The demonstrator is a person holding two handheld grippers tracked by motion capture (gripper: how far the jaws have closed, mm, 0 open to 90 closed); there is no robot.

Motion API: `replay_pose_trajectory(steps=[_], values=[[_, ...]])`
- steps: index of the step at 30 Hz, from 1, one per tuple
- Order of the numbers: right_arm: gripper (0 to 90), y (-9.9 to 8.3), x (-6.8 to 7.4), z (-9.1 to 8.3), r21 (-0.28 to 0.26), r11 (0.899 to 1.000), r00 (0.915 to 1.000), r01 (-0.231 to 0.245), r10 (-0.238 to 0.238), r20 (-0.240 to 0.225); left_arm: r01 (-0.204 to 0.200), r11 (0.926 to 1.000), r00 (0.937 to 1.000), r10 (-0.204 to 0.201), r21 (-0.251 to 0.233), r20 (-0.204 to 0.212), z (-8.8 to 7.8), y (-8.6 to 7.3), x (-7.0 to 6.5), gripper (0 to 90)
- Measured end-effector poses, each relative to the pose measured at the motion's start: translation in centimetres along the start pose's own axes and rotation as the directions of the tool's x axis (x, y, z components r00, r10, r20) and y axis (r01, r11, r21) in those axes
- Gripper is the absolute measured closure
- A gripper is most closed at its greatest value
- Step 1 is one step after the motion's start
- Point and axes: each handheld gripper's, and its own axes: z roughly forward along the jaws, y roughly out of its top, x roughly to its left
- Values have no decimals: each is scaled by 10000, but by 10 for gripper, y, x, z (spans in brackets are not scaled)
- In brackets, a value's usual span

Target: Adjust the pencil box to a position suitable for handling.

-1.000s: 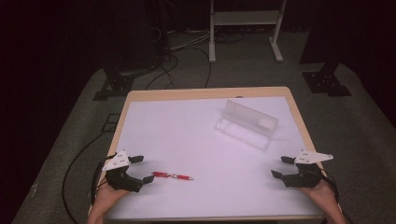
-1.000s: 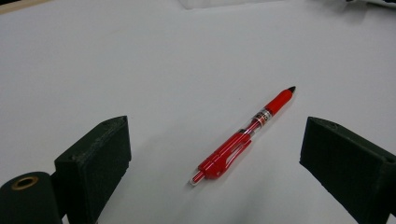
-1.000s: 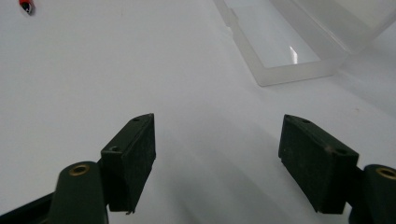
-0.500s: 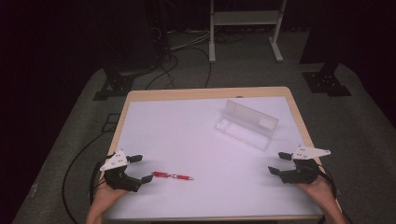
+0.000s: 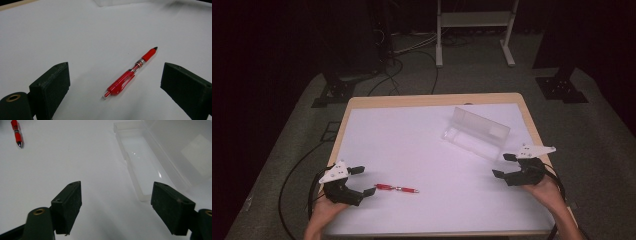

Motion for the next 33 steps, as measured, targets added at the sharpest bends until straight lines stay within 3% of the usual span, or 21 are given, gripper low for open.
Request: replay_pose_trajectory(steps=[9,17,33], values=[[229,18,-2,12,258,9993,9996,269,-267,-110,-43,9999,10000,42,-126,-76,-2,1,-1,80],[234,38,-7,33,613,9961,9977,627,-611,-281,-47,10000,10000,47,-69,19,0,1,-1,80],[261,59,-16,62,1086,9894,9946,964,-917,-477,-114,9999,9999,114,-47,43,1,2,-2,80]])
